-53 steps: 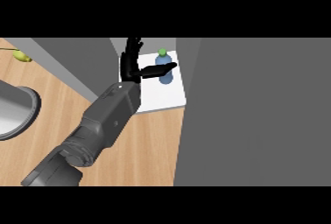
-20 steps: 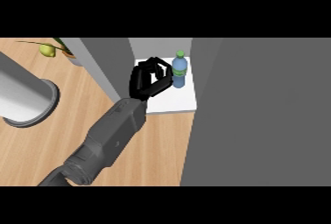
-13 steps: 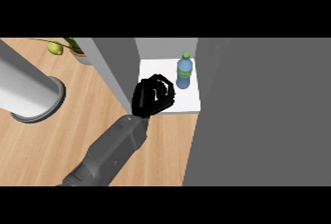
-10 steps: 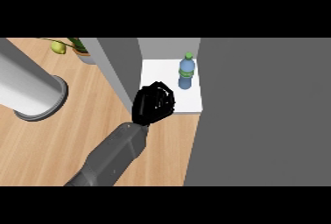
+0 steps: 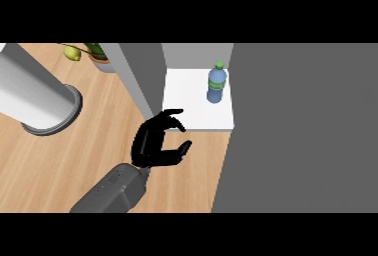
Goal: Pick up the bottled water, place it into the cabinet and close the cabinet
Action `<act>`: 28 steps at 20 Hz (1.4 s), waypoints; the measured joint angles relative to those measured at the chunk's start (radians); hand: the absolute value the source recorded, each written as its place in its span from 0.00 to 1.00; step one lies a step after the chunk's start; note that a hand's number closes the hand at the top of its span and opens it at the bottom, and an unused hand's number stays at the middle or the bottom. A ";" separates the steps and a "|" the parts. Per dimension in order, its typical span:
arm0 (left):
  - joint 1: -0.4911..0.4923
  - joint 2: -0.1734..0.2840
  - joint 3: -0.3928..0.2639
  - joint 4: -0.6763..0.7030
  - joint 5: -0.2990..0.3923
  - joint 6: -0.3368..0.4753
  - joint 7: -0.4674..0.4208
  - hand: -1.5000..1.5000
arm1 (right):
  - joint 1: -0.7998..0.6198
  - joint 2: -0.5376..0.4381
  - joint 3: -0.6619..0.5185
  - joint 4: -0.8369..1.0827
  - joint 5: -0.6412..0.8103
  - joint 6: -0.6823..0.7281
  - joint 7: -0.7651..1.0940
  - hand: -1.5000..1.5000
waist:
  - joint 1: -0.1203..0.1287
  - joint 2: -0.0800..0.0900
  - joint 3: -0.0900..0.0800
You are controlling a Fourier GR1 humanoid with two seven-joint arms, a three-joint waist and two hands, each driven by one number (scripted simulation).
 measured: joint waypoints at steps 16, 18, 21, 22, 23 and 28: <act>0.421 0.376 0.028 -0.480 0.002 -0.066 0.003 0.00 | -0.031 -0.003 0.304 -0.021 -0.001 -0.025 0.034 1.00 | 0.010 -0.003 -0.002; 0.474 0.433 0.049 -0.517 0.001 -0.070 -0.014 0.00 | -0.045 0.005 0.359 -0.022 0.002 -0.049 0.042 1.00 | 0.015 -0.005 -0.002; 0.519 0.504 0.083 -0.541 -0.008 -0.074 -0.030 0.00 | -0.082 0.009 0.451 -0.022 0.008 -0.093 0.066 1.00 | 0.015 -0.005 -0.003; 0.536 0.526 0.093 -0.556 -0.009 -0.075 -0.036 0.00 | -0.092 0.012 0.482 -0.022 0.011 -0.102 0.070 1.00 | 0.015 -0.006 -0.003; 0.553 0.548 0.101 -0.573 -0.010 -0.080 -0.040 0.00 | -0.109 0.014 0.511 -0.021 0.014 -0.119 0.077 1.00 | 0.017 -0.006 -0.004; 0.607 0.625 0.140 -0.643 -0.001 -0.099 -0.050 0.00 | -0.219 0.031 0.655 -0.015 0.033 -0.199 0.101 1.00 | 0.018 -0.010 -0.005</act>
